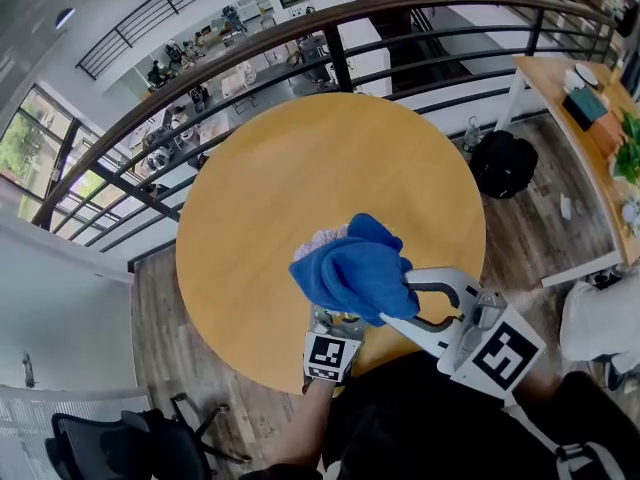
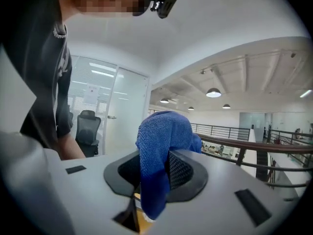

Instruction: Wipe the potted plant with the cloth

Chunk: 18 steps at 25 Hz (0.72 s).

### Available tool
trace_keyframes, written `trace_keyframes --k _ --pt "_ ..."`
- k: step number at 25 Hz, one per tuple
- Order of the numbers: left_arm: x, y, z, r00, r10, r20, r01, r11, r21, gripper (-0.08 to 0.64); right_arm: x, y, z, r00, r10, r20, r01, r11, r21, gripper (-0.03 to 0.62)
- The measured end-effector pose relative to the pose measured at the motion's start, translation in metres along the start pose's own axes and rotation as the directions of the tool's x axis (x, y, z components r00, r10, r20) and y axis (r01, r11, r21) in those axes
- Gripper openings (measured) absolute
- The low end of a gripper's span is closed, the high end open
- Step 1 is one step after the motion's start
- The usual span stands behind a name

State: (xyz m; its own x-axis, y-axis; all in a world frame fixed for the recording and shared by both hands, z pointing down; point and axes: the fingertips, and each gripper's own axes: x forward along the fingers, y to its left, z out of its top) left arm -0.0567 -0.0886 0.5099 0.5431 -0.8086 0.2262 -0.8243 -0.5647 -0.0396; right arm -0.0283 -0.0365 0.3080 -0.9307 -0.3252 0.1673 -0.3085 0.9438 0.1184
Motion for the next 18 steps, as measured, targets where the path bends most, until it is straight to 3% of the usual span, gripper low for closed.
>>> trace_keyframes --k 4,10,18 --pt "-0.002 0.000 -0.001 1.000 -0.001 0.005 0.001 1.000 0.004 0.307 -0.006 -0.031 -0.020 0.994 -0.103 -0.047 0.107 0.991 0.081 0.108" --pt "0.001 0.001 0.003 1.000 -0.004 0.005 0.004 1.000 0.009 0.307 -0.020 -0.065 -0.053 0.970 -0.204 -0.135 0.218 0.971 0.101 0.108" --pt "-0.001 0.000 0.001 1.000 -0.015 0.005 0.015 1.000 0.017 0.307 -0.030 -0.086 -0.074 0.940 -0.292 -0.179 0.314 0.943 0.114 0.108"
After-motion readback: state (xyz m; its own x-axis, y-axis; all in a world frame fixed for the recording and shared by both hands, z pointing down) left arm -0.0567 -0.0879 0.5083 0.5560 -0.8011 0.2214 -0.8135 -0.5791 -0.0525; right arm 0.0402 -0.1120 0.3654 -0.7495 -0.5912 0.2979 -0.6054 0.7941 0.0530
